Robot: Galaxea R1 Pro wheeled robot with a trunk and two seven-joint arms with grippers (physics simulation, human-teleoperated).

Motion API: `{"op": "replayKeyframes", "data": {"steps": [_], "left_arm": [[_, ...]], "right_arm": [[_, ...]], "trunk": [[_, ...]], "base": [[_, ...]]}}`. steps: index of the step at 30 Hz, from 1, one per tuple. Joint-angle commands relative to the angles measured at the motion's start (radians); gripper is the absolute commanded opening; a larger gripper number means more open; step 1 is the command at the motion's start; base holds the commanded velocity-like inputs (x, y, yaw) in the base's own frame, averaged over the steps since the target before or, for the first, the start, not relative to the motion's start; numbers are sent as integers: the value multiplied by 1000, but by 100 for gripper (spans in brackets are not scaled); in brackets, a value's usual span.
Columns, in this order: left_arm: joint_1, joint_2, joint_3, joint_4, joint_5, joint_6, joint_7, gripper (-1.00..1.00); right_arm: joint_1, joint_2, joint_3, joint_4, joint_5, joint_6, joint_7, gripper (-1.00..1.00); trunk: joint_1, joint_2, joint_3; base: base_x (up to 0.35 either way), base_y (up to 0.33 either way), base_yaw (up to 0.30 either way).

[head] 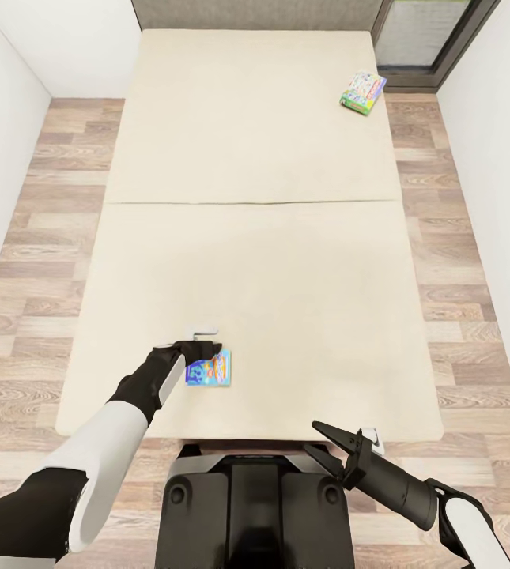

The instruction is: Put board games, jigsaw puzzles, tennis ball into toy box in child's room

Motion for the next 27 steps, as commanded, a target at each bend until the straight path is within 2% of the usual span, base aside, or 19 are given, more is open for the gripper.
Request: {"op": "replayKeyframes", "data": {"steps": [1,12,19,27], "left_arm": [[0,0,-3,34,30,-5,-13,100],[1,-4,-12,30,30,-5,-12,100],[1,-5,-13,29,29,-4,-11,100],[1,-4,-10,29,29,-5,-11,100]], "right_arm": [[0,0,-1,0,9,3,9,100],[-1,1,0,0,9,3,9,100],[0,1,0,0,9,3,9,100],[-1,1,0,0,10,3,9,100]], "trunk": [[8,-1,-1],[8,-1,-2],[8,-1,-2],[8,-1,-2]], "base": [[0,0,0],[-6,0,0],[-157,0,0],[-44,0,0]]}}
